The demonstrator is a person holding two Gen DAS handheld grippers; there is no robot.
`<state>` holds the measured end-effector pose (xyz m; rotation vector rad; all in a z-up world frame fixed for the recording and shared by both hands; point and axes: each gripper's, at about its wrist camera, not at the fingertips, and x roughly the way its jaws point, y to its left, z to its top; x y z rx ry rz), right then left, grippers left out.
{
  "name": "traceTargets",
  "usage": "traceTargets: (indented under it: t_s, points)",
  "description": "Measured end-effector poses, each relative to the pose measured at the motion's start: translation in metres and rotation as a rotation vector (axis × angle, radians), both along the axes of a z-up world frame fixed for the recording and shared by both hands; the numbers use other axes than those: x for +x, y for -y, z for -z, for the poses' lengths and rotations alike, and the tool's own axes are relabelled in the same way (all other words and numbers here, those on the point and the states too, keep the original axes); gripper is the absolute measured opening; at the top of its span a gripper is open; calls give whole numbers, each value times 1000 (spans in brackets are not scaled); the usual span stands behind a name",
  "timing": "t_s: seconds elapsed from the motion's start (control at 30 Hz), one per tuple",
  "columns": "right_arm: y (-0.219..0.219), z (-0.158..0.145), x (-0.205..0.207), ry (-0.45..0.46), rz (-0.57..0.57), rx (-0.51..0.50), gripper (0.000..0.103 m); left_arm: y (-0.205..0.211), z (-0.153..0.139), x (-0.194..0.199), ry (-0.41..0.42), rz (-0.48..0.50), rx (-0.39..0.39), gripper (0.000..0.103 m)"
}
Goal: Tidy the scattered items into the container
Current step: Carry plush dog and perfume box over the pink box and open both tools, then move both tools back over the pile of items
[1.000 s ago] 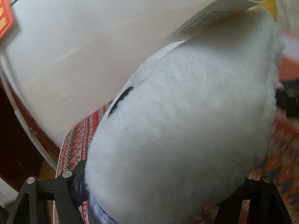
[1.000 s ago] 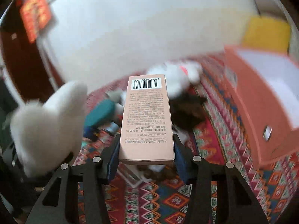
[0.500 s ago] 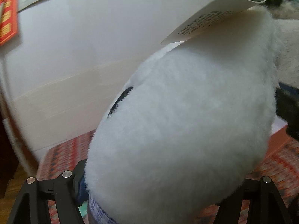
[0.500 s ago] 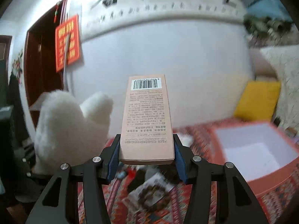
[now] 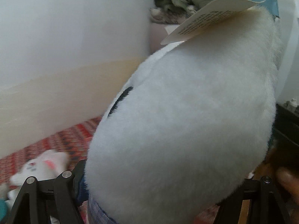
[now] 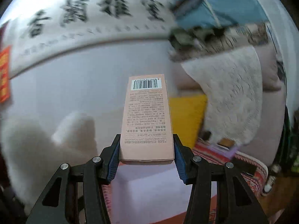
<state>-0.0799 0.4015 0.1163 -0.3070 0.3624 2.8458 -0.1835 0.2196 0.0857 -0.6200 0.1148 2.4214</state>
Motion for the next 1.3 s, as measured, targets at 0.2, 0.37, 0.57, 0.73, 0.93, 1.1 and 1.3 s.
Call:
traceTargets:
  t_s: [0.2, 0.37, 0.57, 0.73, 0.93, 1.1, 1.3]
  points:
    - [-71, 45, -75, 118, -60, -177, 55, -51, 41, -73, 145, -64, 11, 92]
    - [-92, 83, -125, 230, -141, -292, 92, -79, 62, -101, 252, -118, -16, 94]
    - [-81, 78, -123, 233, -106, -247, 95, -70, 53, -82, 232, -137, 13, 98]
    - [-61, 55, -99, 187, -112, -185, 97, -9, 44, -56, 190, -193, 41, 99]
    - [3, 13, -62, 77, -205, -95, 103, 90, 48, 5, 122, -324, -14, 102]
    - [78, -8, -32, 29, -387, -32, 103, 190, 57, 66, 63, -486, -84, 102]
    - [203, -9, 15, 4, -811, 21, 103, 317, 17, 204, -194, -826, -58, 102]
